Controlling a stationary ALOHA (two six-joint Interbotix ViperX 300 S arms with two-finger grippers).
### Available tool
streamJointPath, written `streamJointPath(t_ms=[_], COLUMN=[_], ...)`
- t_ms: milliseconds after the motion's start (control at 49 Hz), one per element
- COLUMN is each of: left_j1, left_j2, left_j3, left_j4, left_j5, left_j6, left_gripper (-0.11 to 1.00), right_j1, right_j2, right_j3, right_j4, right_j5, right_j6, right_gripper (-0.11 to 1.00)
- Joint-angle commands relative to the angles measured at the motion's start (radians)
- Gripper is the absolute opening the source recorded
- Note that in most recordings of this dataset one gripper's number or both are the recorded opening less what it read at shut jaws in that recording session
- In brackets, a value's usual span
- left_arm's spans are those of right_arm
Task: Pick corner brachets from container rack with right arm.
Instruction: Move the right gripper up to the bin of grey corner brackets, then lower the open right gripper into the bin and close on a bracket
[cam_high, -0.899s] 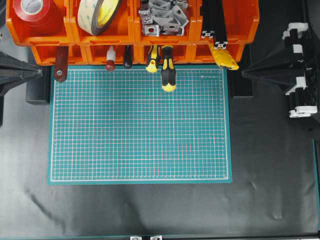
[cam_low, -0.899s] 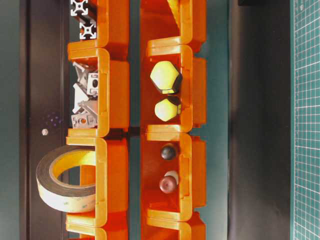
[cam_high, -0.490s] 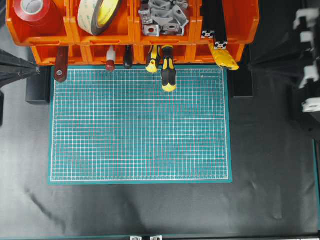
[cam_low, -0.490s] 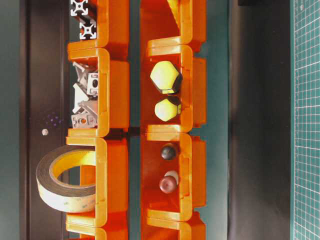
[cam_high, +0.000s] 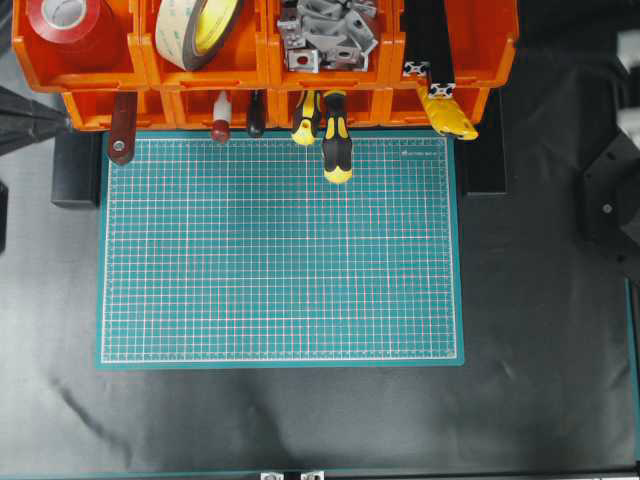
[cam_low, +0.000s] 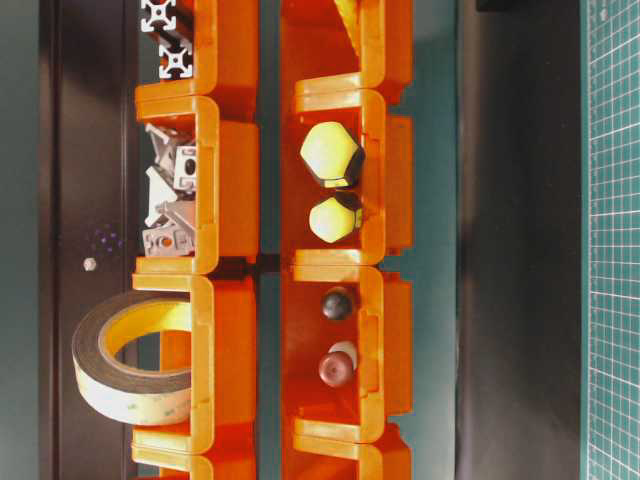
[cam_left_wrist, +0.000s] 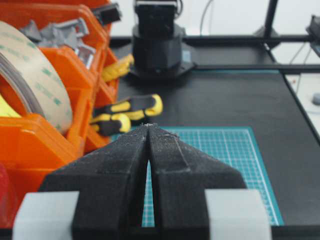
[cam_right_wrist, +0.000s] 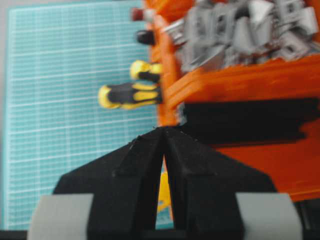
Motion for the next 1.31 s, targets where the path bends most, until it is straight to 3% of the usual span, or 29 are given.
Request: streamJointPath(t_ms=[0, 368, 674, 756, 919, 1001, 1062, 1287], left_j1=[0.008, 0.009, 0.008, 0.008, 0.008, 0.008, 0.008, 0.008], left_j2=[0.0, -0.002, -0.006, -0.011, -0.012, -0.012, -0.014, -0.023], left_j3=[-0.034, -0.041, -0.043, -0.043, -0.043, -0.043, -0.043, -0.043], left_j4=[0.003, 0.005, 0.003, 0.005, 0.003, 0.005, 0.003, 0.005], left_j5=[-0.005, 0.0, 0.018, 0.017, 0.018, 0.029, 0.041, 0.057], left_j6=[0.0, 0.0, -0.002, -0.002, -0.002, -0.006, -0.012, -0.025], left_gripper=[0.0, 0.0, 0.0, 0.0, 0.0, 0.0, 0.0, 0.0], right_j1=[-0.026, -0.06, -0.06, -0.06, -0.06, -0.06, -0.06, -0.061], right_j2=[0.084, 0.322, 0.387, 0.399, 0.428, 0.445, 0.46, 0.523], right_j3=[-0.112, -0.305, -0.339, -0.341, -0.344, -0.354, -0.359, -0.362], right_j4=[-0.018, -0.021, -0.021, -0.023, -0.023, -0.023, -0.023, -0.023], right_j5=[0.058, 0.138, 0.137, 0.14, 0.127, 0.12, 0.124, 0.146], right_j6=[-0.009, -0.198, -0.249, -0.247, -0.244, -0.244, -0.244, -0.244], right_gripper=[0.01, 0.01, 0.02, 0.17, 0.65, 0.82, 0.86, 0.85])
